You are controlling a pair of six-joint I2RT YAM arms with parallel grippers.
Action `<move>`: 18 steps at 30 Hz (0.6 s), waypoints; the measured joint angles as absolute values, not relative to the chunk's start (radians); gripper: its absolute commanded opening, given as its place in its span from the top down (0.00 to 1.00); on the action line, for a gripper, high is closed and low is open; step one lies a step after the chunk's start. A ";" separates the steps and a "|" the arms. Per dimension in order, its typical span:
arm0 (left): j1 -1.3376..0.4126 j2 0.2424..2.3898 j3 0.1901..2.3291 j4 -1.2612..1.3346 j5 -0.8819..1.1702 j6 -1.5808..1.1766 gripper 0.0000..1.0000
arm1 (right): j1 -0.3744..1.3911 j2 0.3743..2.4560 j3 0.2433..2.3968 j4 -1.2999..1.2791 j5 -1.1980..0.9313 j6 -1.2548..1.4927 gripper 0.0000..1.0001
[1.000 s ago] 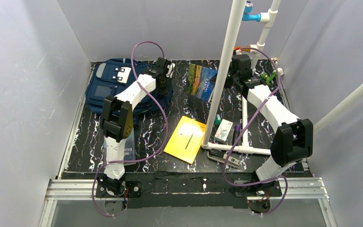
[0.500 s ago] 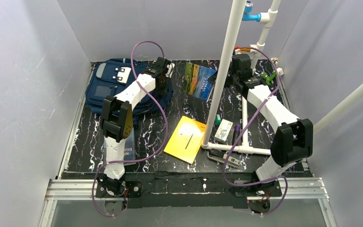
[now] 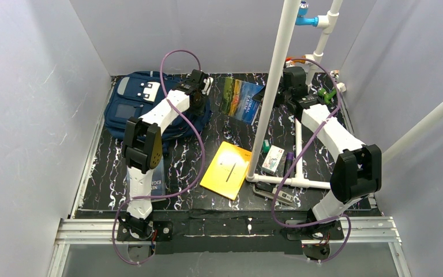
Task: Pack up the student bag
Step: Place the book in the student bag.
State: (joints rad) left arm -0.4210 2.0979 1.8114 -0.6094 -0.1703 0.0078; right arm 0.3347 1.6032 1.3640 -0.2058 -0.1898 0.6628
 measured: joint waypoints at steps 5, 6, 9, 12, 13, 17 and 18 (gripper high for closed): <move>-0.421 2.106 1.811 -0.609 -0.176 0.008 0.90 | 0.335 1.604 1.349 -0.203 -0.198 0.674 0.99; -0.421 2.110 1.811 -0.610 -0.176 0.008 0.95 | 0.335 1.604 1.345 -0.200 -0.203 0.676 0.99; -0.418 2.138 1.834 -0.629 -0.167 0.012 1.00 | 0.335 1.606 1.334 -0.200 -0.223 0.682 0.99; -0.411 2.149 1.852 -0.649 -0.152 0.020 1.00 | 0.340 1.613 1.333 -0.207 -0.244 0.683 0.99; -0.409 2.146 1.854 -0.653 -0.146 0.020 1.00 | 0.344 1.614 1.333 -0.211 -0.251 0.682 0.99; -0.405 2.101 1.854 -0.667 -0.130 0.014 1.00 | 0.359 1.625 1.333 -0.216 -0.299 0.685 0.99; -0.404 2.084 1.854 -0.668 -0.130 0.010 1.00 | 0.361 1.627 1.333 -0.216 -0.311 0.688 0.99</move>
